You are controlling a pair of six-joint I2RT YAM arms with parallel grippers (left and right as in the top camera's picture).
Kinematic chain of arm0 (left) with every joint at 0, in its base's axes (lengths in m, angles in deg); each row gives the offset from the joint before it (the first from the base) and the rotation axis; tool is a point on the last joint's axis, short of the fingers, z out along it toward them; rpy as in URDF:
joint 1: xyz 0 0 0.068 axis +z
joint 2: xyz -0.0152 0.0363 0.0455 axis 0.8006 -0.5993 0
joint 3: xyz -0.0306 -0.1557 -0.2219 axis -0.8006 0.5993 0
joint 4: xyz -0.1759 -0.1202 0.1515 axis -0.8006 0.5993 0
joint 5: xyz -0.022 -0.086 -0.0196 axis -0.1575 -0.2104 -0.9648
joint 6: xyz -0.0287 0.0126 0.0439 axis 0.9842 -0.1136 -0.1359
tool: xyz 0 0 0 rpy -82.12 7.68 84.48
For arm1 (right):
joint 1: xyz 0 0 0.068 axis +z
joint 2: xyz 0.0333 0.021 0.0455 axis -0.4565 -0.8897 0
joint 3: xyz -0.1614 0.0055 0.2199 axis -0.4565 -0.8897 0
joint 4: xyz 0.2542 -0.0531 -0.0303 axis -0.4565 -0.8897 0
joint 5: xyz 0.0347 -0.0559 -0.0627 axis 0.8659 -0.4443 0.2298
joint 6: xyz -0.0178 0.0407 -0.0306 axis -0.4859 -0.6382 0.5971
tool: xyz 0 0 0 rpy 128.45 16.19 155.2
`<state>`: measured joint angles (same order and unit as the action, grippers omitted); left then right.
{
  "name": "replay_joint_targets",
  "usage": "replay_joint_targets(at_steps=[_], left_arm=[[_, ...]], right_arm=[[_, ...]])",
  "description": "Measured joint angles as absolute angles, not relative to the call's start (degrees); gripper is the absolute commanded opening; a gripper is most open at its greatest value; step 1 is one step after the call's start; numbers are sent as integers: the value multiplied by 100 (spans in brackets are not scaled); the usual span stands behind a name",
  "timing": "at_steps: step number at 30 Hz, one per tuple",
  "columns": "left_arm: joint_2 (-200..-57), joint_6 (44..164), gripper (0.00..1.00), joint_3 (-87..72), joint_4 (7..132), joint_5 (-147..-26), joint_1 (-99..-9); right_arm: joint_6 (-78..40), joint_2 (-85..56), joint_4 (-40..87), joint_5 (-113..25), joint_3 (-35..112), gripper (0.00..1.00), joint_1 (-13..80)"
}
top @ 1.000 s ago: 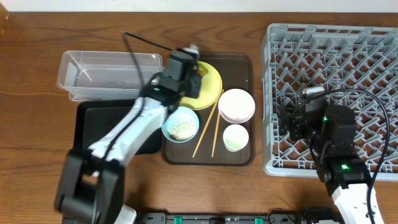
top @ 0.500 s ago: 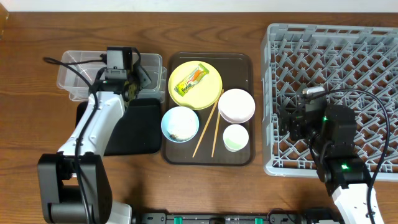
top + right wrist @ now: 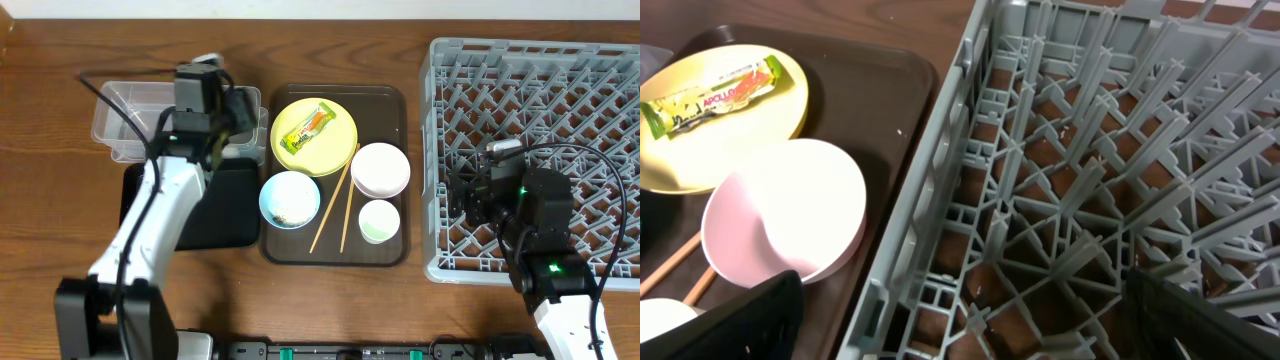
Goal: Sort waste into correct bins and load items into the dishwasher rack
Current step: 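Carry the tissue with left gripper and drop into clear bin, then grasp the Apollo snack wrapper on the yellow plate with left gripper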
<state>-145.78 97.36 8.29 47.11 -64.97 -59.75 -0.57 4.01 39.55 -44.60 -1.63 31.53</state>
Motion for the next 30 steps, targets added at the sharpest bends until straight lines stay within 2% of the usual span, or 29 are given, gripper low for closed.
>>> replay_joint_targets(at_steps=[3, 10, 30], left_arm=[[-14522, 8829, 72, 829, 4713, -6731, -6281], [-15099, 7428, 73, 829, 4440, -6989, -6897], [-16777, 6954, 73, 829, 3647, -6991, -7260]], right_arm=[[-57, 401, 3955, -4460, -163, 99, 3153], [-57, 401, 3955, -4460, -163, 99, 3153], [-57, 401, 3955, -4460, -163, 99, 3153]])
